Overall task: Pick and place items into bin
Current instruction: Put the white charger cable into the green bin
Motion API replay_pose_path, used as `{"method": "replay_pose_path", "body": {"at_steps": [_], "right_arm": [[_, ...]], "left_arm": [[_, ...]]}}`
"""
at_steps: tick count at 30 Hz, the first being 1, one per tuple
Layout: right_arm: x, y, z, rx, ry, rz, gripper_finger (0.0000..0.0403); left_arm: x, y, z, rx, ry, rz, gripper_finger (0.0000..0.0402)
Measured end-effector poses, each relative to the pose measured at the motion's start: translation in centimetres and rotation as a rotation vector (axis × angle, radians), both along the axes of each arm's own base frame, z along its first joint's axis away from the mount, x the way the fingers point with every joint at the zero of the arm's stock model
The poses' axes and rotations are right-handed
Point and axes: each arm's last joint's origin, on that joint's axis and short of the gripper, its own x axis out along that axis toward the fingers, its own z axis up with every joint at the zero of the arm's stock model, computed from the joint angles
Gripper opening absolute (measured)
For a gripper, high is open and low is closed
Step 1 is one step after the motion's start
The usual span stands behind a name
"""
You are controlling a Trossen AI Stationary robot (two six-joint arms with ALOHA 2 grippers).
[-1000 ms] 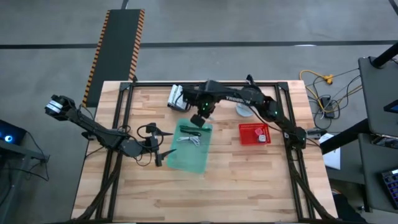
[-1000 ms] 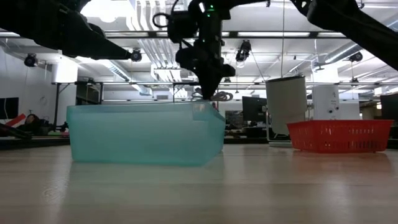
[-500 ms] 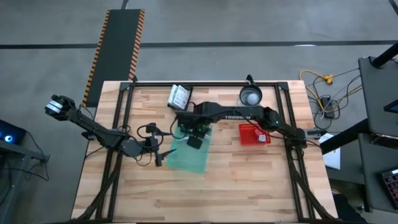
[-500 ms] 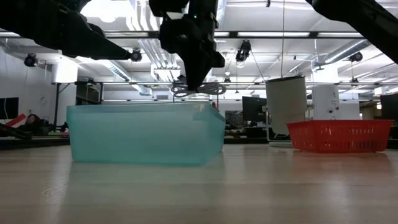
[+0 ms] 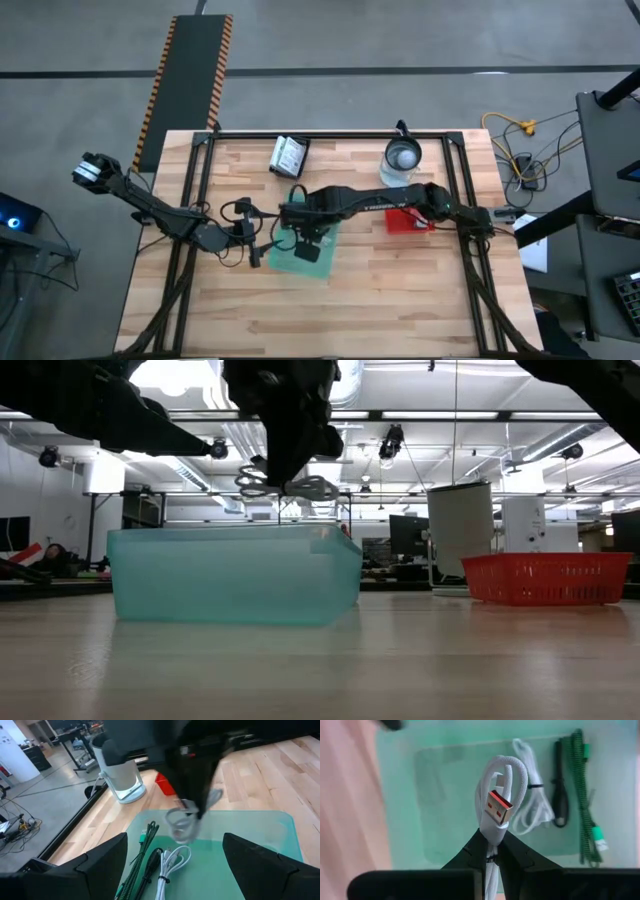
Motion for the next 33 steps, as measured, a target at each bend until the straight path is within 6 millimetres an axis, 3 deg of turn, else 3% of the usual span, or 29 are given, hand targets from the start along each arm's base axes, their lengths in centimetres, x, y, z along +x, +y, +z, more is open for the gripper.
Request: {"method": "replay_pose_path", "body": {"at_steps": [11, 18, 33], "right_arm": [[0.6, 2.6, -0.2, 0.011, -0.08, 0.053, 0.0018], [1.3, 2.8, -2.5, 0.011, -0.035, 0.059, 0.0018], [1.4, 2.8, -4.1, 0.008, -0.014, 0.063, 0.0018]], "left_arm": [[0.0, 0.0, 0.0, 0.0, 0.0, 0.0, 0.0308], [0.0, 0.0, 0.0, 0.0, 0.0, 0.0, 0.0308], [0.0, 0.0, 0.0, 0.0, 0.0, 0.0, 0.0308]]}}
